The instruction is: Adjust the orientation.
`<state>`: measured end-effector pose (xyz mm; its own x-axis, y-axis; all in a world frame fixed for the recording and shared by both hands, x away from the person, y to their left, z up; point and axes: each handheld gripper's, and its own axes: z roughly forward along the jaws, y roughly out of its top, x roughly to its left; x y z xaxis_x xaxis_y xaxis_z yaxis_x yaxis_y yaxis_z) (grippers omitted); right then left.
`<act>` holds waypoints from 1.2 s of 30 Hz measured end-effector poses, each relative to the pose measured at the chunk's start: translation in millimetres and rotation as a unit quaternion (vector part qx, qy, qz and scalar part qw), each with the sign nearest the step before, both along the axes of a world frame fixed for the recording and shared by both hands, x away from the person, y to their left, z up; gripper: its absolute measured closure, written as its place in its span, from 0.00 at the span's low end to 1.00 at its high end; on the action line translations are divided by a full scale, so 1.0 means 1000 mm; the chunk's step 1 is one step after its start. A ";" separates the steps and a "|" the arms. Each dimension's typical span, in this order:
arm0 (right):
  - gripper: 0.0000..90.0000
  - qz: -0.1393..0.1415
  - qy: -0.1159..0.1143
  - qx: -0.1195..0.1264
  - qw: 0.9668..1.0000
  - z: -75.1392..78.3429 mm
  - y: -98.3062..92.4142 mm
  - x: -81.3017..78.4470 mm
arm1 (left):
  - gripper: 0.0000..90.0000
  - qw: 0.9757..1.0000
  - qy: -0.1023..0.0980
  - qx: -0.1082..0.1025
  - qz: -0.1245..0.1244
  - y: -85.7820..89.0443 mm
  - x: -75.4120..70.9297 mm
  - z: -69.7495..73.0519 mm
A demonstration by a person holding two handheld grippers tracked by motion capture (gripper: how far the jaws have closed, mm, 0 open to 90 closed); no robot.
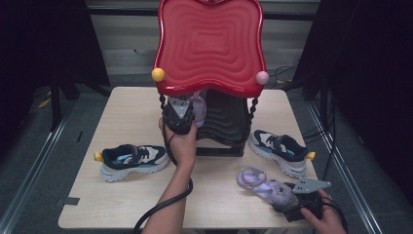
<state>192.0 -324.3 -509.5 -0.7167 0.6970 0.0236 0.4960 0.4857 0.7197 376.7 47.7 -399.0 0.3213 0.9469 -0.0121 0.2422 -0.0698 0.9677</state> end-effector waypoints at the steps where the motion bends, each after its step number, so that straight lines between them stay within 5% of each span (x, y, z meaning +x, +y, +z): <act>1: 0.12 0.000 0.000 0.000 1.000 0.000 0.000 0.000 | 0.86 1.000 0.003 -0.001 -0.006 0.001 -0.003 -0.001; 22: 0.12 0.000 0.000 0.000 1.000 0.000 0.000 0.000 | 0.78 0.999 0.015 0.043 -0.028 0.006 -0.012 0.004; 36: 0.12 -0.001 0.001 0.000 1.000 0.000 0.000 0.000 | 0.67 0.995 0.010 0.081 -0.056 0.016 -0.027 0.019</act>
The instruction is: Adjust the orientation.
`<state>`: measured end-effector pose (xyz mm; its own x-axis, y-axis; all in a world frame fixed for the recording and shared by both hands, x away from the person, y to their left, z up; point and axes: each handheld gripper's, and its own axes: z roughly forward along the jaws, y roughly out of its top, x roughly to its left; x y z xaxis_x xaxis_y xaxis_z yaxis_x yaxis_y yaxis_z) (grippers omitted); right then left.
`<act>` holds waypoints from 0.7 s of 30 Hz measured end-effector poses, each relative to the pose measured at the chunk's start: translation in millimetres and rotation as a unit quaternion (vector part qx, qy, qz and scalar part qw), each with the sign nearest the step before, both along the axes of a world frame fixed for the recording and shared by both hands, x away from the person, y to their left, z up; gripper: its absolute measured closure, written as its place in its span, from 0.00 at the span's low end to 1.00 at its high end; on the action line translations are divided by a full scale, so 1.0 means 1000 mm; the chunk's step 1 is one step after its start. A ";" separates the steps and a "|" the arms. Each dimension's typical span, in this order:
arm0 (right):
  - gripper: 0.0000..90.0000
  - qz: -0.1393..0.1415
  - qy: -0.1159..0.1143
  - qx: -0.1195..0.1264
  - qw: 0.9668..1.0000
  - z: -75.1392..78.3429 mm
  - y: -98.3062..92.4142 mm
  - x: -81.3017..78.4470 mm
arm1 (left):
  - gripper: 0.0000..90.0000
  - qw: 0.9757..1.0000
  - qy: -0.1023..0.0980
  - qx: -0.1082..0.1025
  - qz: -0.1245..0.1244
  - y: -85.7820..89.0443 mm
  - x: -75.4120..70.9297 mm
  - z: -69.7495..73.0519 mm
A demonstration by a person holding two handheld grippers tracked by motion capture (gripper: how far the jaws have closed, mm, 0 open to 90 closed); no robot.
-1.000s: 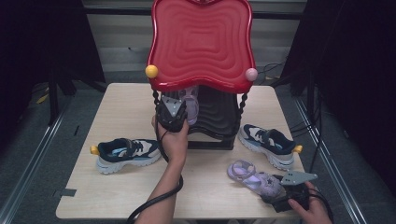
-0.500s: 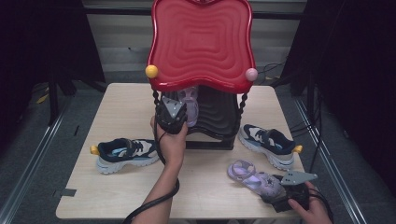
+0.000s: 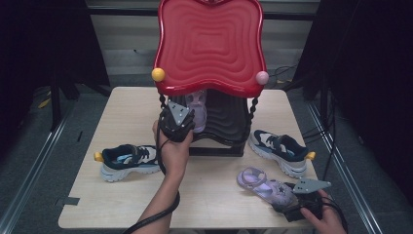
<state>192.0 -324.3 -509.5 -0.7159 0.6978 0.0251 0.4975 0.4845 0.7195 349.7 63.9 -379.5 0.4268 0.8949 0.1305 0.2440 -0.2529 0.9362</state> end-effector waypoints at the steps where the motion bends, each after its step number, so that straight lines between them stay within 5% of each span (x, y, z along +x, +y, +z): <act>1: 0.12 0.000 0.000 0.000 1.000 0.000 0.000 0.000 | 0.66 1.000 0.006 0.005 -0.005 0.002 -0.002 0.002; 16: 0.12 0.001 -0.001 0.000 1.000 0.000 0.000 0.000 | 0.45 0.998 0.053 -0.014 -0.044 0.012 -0.012 0.003; 21: 0.12 0.001 -0.001 0.000 1.000 0.000 0.000 0.000 | 0.39 0.995 0.075 -0.015 -0.069 0.016 -0.016 -0.003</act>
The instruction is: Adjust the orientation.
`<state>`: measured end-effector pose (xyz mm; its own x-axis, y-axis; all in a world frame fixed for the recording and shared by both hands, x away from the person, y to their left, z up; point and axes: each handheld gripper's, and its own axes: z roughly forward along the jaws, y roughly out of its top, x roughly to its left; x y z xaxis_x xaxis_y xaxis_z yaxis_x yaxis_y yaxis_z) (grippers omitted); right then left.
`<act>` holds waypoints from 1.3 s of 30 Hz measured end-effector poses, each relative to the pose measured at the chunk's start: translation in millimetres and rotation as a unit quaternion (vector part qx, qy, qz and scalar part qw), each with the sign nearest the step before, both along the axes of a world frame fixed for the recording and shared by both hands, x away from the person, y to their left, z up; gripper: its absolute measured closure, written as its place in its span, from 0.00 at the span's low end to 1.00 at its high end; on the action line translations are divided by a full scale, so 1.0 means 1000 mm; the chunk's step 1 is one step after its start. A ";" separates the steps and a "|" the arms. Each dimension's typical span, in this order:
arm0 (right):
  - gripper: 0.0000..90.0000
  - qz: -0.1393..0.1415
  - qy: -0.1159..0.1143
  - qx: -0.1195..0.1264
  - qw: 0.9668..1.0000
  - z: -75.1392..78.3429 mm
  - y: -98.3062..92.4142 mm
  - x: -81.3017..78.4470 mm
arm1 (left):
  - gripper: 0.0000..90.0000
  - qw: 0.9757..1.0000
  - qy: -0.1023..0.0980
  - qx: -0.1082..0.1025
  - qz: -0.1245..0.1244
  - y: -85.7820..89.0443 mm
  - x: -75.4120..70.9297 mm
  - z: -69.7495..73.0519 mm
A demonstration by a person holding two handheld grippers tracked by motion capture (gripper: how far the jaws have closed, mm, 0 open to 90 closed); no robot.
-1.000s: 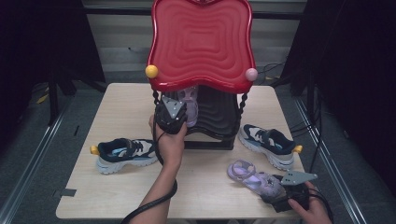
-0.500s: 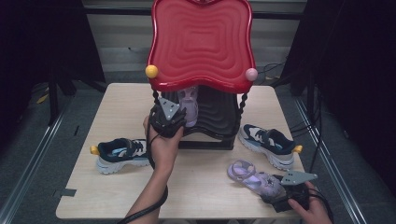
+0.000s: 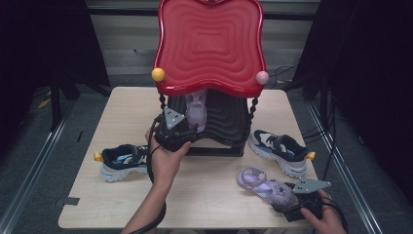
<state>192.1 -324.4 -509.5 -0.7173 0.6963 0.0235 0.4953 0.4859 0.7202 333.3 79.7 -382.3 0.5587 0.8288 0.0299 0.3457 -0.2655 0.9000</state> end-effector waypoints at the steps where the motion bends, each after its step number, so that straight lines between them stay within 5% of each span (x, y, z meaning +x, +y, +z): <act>1: 0.12 0.000 0.000 0.000 1.000 0.000 0.000 0.000 | 0.38 1.000 0.000 0.000 0.000 0.000 0.000 0.000; 14: 0.12 0.000 0.000 0.000 1.000 0.000 0.000 0.000 | 0.28 0.998 0.042 -0.019 -0.051 0.004 -0.011 -0.019; 26: 0.12 0.000 0.001 0.000 1.000 0.000 0.000 0.000 | 0.22 0.995 0.065 -0.037 -0.072 0.010 -0.019 -0.037; 36: 0.12 0.000 0.001 0.000 1.000 0.000 0.000 0.000 | 0.21 0.992 0.071 -0.027 -0.100 0.012 -0.030 -0.044; 39: 0.12 0.000 0.000 0.000 1.000 0.000 0.000 0.000 | 0.18 0.989 0.085 -0.026 -0.118 0.010 -0.034 -0.049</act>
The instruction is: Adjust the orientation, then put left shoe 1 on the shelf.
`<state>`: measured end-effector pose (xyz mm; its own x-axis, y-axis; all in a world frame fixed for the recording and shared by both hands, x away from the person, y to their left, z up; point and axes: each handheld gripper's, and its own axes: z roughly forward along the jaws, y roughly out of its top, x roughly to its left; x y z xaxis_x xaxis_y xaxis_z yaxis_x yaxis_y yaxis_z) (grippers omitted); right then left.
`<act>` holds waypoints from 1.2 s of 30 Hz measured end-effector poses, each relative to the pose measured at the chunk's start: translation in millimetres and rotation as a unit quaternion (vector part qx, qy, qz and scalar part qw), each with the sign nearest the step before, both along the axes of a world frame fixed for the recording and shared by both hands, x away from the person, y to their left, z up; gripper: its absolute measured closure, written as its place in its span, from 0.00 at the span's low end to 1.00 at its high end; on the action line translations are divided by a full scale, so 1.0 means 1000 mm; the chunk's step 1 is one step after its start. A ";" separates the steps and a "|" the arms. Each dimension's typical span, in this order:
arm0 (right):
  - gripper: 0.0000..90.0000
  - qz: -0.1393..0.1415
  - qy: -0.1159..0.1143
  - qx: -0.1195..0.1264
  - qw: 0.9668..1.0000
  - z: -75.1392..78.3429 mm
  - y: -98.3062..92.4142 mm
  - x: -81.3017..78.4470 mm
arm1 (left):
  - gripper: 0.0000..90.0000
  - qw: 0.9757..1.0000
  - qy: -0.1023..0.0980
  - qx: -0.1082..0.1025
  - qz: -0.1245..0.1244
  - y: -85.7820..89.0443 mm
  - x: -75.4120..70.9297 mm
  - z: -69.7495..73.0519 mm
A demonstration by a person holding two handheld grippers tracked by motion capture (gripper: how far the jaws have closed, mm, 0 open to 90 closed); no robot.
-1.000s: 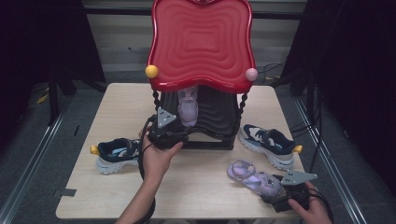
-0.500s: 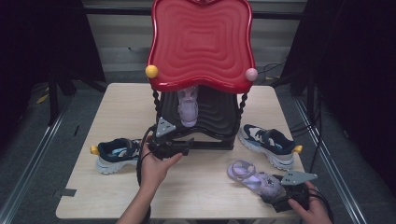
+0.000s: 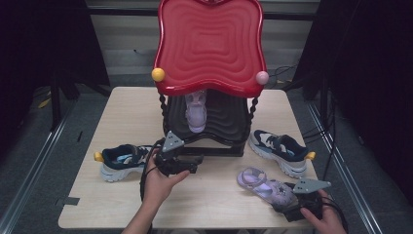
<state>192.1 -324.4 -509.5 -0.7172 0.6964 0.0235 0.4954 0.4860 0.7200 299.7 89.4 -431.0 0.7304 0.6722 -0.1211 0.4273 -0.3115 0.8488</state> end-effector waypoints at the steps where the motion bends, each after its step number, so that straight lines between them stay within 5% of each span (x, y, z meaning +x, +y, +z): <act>1: 0.12 0.000 0.000 0.000 1.000 0.000 0.000 0.000 | 0.18 1.000 0.000 0.002 -0.003 0.000 -0.001 -0.001; 21: 0.12 0.000 0.000 0.000 1.000 0.000 0.000 0.000 | 0.18 0.997 0.050 0.024 -0.058 -0.014 -0.010 -0.046; 36: 0.12 -0.001 0.001 0.000 1.000 0.000 0.000 0.000 | 0.18 0.993 0.059 0.056 -0.086 -0.024 -0.017 -0.068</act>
<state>192.0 -324.2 -509.4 -0.7157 0.6979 0.0255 0.4978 0.4842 0.7195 283.2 65.3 -498.9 0.8205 0.5531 -0.1443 0.4542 -0.4777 0.7520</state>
